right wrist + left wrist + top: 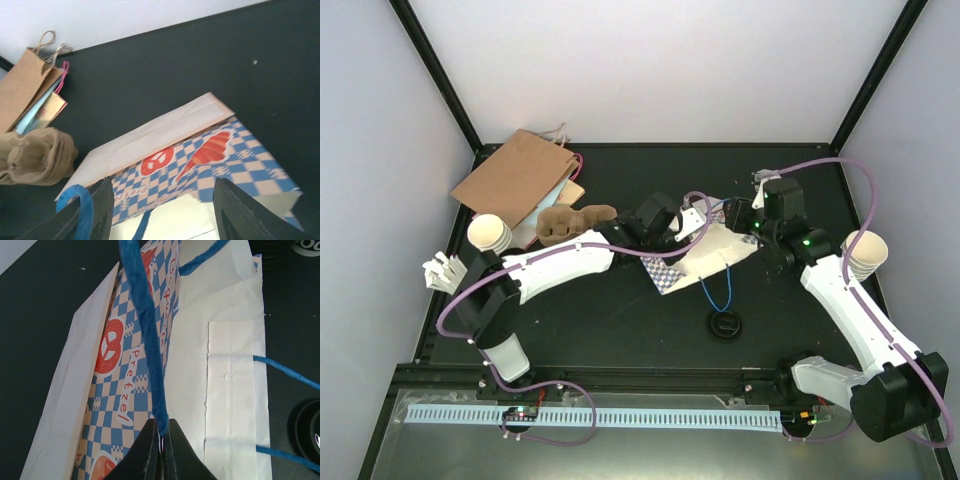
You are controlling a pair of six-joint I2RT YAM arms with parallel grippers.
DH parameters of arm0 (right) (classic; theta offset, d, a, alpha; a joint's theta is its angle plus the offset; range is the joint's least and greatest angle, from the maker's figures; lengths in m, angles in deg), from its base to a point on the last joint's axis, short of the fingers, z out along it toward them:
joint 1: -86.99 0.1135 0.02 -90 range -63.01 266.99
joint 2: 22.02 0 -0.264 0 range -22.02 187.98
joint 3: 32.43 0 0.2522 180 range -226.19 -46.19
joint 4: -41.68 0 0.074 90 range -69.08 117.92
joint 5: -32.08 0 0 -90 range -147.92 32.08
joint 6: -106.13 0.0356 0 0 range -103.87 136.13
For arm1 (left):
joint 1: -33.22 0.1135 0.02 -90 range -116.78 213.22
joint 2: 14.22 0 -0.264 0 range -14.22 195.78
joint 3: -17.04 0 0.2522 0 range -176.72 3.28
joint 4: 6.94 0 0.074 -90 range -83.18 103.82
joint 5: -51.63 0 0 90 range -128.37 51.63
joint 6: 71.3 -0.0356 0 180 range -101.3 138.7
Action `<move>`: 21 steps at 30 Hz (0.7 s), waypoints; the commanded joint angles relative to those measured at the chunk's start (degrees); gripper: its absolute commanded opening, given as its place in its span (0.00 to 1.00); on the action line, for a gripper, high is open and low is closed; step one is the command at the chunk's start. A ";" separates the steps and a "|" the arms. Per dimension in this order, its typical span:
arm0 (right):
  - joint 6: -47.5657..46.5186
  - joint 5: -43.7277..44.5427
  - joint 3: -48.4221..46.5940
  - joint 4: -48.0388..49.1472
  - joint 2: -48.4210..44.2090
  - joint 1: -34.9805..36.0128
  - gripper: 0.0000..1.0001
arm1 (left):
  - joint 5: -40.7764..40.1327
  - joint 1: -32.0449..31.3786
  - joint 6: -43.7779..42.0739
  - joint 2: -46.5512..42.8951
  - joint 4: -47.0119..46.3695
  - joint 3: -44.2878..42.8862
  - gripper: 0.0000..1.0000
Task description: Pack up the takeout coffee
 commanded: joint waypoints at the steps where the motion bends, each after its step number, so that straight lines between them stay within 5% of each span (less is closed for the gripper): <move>1: -4.76 9.97 -3.85 -1.86 0.13 0.19 0.56 | 1.38 -0.64 0.75 -1.82 -0.97 0.26 0.02; 12: -7.98 14.15 1.20 11.62 -2.49 0.21 0.50 | 1.84 -1.46 1.63 -1.50 -1.17 1.29 0.02; 21: -7.05 -2.66 10.94 37.43 -10.64 0.25 0.51 | 2.51 -1.84 2.06 -0.52 -1.44 1.95 0.02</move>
